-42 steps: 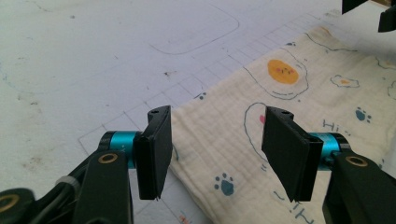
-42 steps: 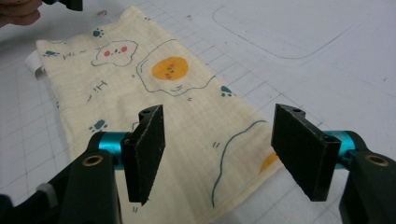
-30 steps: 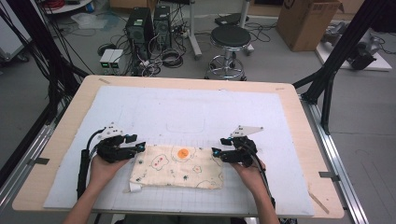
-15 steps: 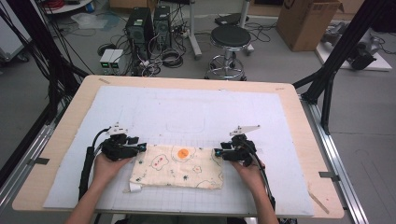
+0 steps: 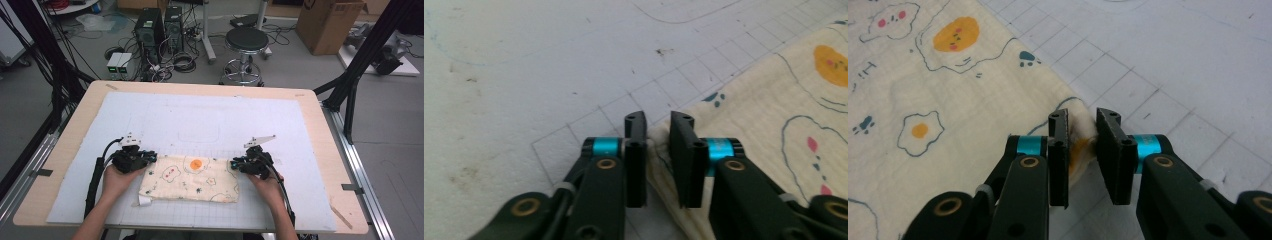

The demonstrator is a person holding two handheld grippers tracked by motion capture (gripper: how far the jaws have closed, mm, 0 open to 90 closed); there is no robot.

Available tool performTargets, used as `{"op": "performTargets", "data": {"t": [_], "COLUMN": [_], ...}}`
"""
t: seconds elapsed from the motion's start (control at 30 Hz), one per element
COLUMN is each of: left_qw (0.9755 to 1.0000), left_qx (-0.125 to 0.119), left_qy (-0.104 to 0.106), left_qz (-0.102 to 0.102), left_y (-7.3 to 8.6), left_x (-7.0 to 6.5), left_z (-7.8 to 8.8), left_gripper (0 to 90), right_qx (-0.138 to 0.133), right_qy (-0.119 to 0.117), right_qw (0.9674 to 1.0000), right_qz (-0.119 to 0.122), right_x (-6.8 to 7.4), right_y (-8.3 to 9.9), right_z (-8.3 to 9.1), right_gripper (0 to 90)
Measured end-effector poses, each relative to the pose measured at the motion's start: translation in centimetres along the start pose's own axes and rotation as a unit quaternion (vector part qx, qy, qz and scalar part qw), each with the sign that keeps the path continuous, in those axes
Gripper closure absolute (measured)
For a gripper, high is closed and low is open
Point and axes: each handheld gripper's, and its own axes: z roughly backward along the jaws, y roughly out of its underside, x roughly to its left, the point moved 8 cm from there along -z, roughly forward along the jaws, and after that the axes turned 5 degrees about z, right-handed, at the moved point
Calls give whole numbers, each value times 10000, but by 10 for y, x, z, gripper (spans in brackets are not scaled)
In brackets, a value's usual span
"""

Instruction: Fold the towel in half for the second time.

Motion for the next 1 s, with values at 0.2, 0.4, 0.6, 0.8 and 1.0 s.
{"op": "performTargets", "data": {"t": [0.2, 0.4, 0.6, 0.8, 1.0], "left_qw": [9999, 9997, 9986, 9968, 9965], "left_qx": [-69, -175, -314, -483, -516], "left_qy": [115, 147, 301, 343, 252], "left_qz": [90, 131, 293, 535, 602], "left_y": [-1, -4, -8, -18, -32], "left_x": [-1, -1, -1, 7, 13], "left_z": [2, 6, 8, 9, 4], "left_gripper": [831, 833, 835, 841, 844], "right_qx": [-96, -249, -240, -372, -560], "right_qy": [-204, -148, -242, -266, -173], "right_qw": [9997, 9996, 9994, 9989, 9982], "right_qz": [-103, -61, -61, -90, -155], "right_x": [0, 2, -2, -11, -21], "right_y": [1, -4, -4, -14, -26], "right_z": [2, 6, 11, 14, 16], "right_gripper": [817, 824, 825, 826, 828]}}
